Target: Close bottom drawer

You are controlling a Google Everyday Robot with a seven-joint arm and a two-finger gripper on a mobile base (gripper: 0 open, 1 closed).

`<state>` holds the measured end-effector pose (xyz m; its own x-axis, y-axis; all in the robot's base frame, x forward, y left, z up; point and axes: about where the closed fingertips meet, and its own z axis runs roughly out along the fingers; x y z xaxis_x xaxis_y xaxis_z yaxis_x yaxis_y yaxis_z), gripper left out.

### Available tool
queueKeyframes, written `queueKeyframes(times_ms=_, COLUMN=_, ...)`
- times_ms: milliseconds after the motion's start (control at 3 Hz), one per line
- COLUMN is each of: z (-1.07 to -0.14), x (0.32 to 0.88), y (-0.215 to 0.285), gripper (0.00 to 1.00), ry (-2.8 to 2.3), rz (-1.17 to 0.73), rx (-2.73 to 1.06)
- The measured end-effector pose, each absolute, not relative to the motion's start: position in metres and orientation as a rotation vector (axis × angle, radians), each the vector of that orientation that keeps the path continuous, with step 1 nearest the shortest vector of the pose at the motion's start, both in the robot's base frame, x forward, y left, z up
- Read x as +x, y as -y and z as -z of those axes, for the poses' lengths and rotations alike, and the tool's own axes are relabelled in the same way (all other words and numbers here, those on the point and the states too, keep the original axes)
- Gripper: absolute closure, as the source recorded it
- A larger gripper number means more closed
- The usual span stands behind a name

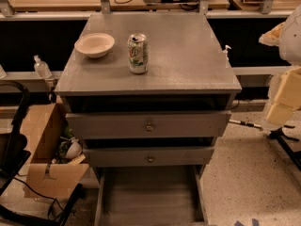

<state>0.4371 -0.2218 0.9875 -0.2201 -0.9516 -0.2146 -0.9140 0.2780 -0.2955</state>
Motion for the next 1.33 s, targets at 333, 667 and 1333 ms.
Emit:
queueKeyframes(times_ms=333, z=-0.952, x=0.432, y=0.240, gripper=0.00, ry=-2.193, rz=0.087, rx=-1.656)
queueKeyframes(times_ms=667, z=-0.885, x=0.416, y=0.262, gripper=0.00, ry=-2.169, rz=0.004, rx=-1.591)
queueKeyframes(times_ms=1333, z=-0.753, x=0.394, y=0.295, gripper=0.00, ry=-2.244, rz=0.087, rx=-1.412)
